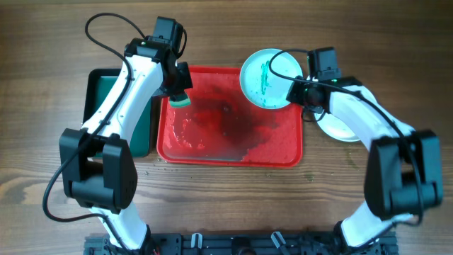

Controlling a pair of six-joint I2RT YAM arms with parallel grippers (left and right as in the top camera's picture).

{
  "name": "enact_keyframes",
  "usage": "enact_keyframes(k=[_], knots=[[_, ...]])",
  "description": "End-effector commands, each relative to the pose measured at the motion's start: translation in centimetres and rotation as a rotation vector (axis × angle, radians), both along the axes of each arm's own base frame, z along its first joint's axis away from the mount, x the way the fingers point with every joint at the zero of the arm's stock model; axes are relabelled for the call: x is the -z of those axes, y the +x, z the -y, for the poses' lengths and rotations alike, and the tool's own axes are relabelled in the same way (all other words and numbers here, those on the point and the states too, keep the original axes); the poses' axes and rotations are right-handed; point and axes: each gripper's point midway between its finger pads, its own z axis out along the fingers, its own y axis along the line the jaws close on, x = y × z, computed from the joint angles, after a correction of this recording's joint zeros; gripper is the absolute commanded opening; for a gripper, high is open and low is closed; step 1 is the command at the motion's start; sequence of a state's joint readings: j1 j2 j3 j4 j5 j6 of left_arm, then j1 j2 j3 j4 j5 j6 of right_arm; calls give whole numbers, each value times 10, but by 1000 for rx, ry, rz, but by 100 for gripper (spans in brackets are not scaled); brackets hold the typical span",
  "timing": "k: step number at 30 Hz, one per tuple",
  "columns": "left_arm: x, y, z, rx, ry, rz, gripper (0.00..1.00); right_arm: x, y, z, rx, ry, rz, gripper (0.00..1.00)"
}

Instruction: Clean dirty plates on tray and stack at the side

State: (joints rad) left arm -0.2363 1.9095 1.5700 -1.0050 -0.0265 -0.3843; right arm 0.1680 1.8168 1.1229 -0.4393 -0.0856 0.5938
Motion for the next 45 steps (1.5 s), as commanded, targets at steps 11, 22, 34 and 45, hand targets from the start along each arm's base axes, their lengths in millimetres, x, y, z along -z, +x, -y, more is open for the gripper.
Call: enact_keyframes(k=[11, 22, 34, 45], knots=[[-5, 0, 0, -18, -18, 11, 4, 22, -50, -49, -339, 130, -226, 4], [-5, 0, 0, -18, -18, 11, 4, 10, -48, -74, -610, -47, -144, 75], [-5, 0, 0, -18, -18, 12, 4, 45, -45, -72, -715, -96, -165, 10], [-5, 0, 0, -18, -18, 12, 4, 21, -43, -116, -408, 171, -237, 4]])
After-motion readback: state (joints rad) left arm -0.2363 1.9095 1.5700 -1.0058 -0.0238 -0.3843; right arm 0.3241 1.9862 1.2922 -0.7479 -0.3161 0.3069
